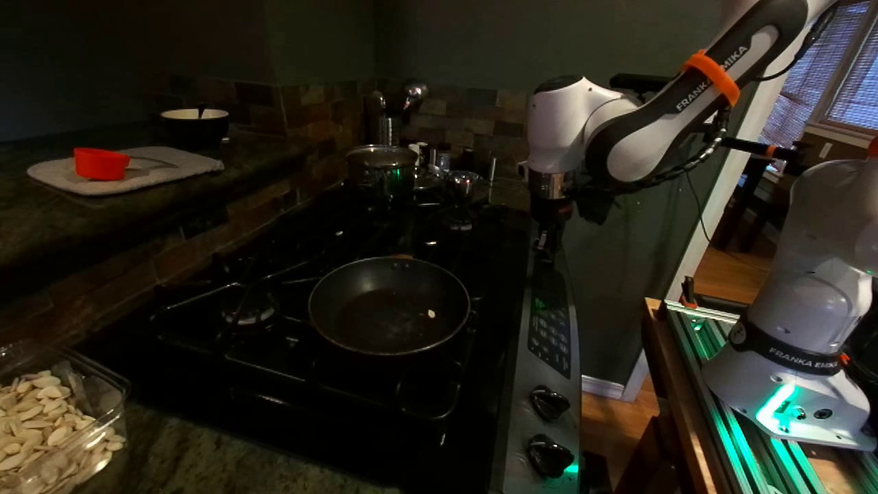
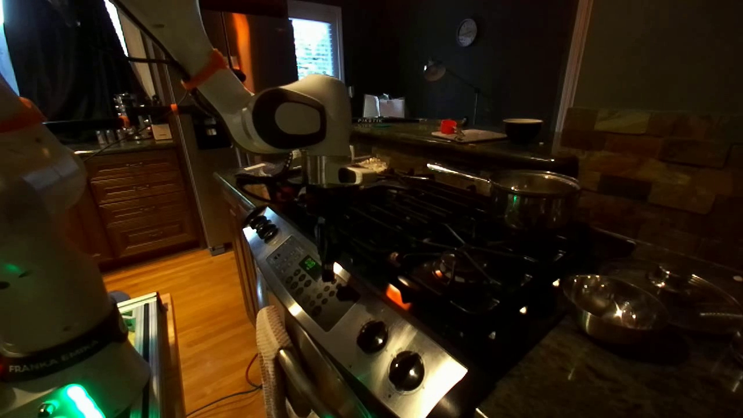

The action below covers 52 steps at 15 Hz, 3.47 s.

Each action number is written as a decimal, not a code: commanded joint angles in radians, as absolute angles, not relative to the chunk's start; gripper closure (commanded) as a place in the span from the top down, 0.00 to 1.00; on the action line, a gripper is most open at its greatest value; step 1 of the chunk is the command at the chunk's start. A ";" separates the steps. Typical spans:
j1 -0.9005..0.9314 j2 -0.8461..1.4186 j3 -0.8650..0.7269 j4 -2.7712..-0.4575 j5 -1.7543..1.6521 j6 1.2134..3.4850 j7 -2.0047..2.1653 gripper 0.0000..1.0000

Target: Press three buttons on the stove.

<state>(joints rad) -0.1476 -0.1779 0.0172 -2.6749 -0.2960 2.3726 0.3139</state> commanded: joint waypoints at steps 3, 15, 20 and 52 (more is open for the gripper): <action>-0.133 -0.123 -0.007 -2.645 -0.287 2.380 0.310 0.00; -0.114 -0.098 -0.030 -2.620 -0.165 2.372 0.229 0.00; -0.116 -0.087 -0.038 -2.616 -0.148 2.392 0.222 0.00; -0.135 -0.098 -0.094 -2.612 -0.213 2.145 0.131 0.00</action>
<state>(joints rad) -0.1323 -0.1386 -0.0812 -2.6165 -0.2097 2.1155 0.1657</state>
